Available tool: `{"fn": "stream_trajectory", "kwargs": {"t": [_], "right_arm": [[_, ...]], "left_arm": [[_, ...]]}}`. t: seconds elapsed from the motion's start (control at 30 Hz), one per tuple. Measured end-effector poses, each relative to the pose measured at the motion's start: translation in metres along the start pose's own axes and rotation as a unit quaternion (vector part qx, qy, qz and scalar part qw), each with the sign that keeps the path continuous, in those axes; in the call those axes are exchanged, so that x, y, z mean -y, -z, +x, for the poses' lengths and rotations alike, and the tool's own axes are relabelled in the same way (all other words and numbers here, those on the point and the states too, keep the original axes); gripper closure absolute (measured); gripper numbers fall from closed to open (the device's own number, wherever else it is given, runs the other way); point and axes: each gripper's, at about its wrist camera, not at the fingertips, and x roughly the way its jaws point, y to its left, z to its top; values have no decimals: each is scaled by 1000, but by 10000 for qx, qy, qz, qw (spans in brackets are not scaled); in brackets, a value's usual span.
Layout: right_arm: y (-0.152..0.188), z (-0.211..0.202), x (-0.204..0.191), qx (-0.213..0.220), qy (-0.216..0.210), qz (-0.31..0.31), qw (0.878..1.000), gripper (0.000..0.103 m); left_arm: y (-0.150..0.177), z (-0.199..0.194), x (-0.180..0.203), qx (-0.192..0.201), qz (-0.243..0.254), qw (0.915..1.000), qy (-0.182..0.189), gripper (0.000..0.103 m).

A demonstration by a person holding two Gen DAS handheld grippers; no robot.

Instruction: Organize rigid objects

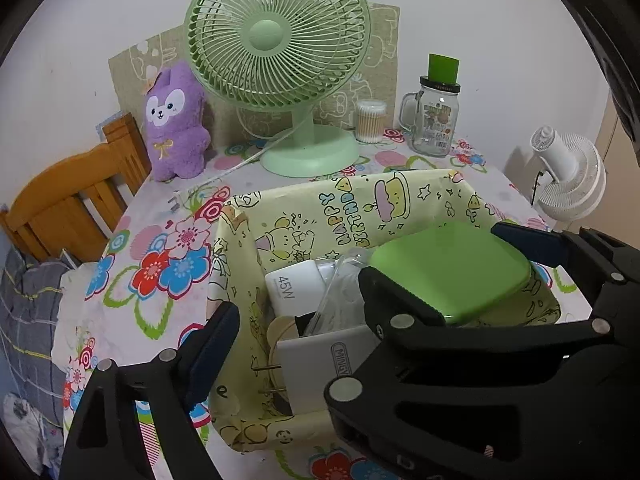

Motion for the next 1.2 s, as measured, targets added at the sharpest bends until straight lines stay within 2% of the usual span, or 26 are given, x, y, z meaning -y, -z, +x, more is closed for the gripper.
{"fn": "stream_trajectory", "kwargs": {"t": [0.4, 0.77, 1.2], "right_arm": [[11, -15, 5, 9, 30, 175, 9998, 6], [25, -40, 12, 135, 103, 371, 9992, 6], [43, -72, 14, 274, 381, 328, 9984, 6]], "left_arm": [[4, -7, 2, -18, 9, 10000, 48, 12], [13, -26, 4, 137, -7, 9999, -76, 12], [26, -49, 14, 180, 153, 9997, -58, 8]]}}
